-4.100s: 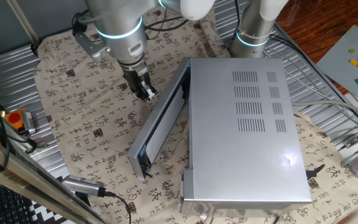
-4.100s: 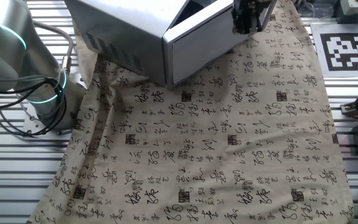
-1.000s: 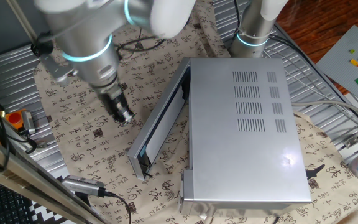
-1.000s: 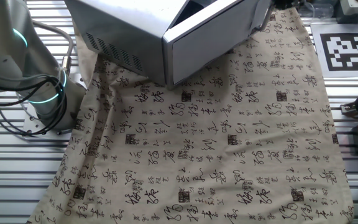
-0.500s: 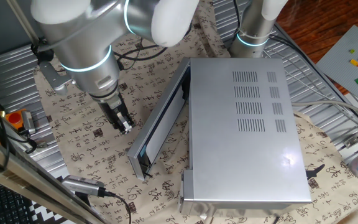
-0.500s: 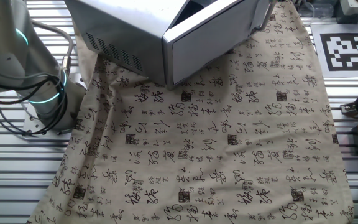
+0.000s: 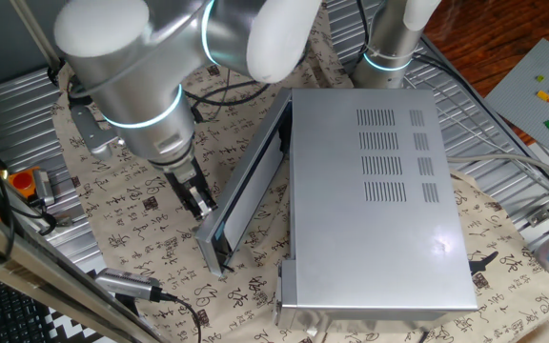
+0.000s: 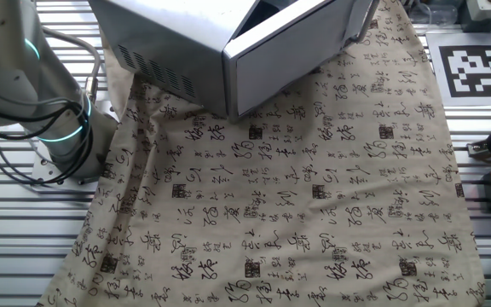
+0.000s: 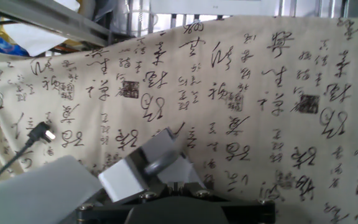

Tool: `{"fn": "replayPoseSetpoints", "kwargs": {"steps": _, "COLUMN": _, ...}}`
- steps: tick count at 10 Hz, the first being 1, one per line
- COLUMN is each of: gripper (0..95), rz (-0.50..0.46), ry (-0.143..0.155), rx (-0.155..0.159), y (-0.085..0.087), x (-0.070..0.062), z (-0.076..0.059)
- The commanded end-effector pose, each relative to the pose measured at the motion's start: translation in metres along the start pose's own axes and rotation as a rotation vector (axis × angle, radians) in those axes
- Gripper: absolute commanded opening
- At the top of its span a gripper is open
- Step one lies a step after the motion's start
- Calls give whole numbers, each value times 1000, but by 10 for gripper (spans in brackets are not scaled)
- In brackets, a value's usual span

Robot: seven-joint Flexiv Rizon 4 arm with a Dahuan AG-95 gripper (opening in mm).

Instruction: Close the microwave door

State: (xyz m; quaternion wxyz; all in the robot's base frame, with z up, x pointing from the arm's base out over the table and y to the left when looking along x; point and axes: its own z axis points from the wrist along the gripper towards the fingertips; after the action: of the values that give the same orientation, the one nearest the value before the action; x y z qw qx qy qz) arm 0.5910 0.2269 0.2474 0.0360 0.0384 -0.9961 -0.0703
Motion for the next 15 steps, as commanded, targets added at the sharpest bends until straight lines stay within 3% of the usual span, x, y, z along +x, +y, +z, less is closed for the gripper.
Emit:
{"fn": "replayPoseSetpoints", "kwargs": {"steps": 1, "gripper": 0, "rz": 37, "ry": 16, "rx": -16, "y": 9, "x": 4, "z": 0}}
{"fn": "replayPoseSetpoints", "kwargs": {"steps": 3, "gripper": 0, "rz": 79, "ry": 24, "rx": -50, "y": 14, "x": 8, "z": 1}}
{"fn": "replayPoseSetpoints", "kwargs": {"steps": 6, "gripper": 0, "rz": 111, "ry": 31, "rx": -71, "y": 19, "x": 19, "z": 0}}
{"fn": "replayPoseSetpoints", "kwargs": {"steps": 11, "gripper": 0, "rz": 149, "ry": 38, "rx": -104, "y": 22, "x": 23, "z": 1}}
{"fn": "replayPoseSetpoints", "kwargs": {"steps": 15, "gripper": 0, "rz": 137, "ry": 33, "rx": -86, "y": 21, "x": 22, "z": 1}}
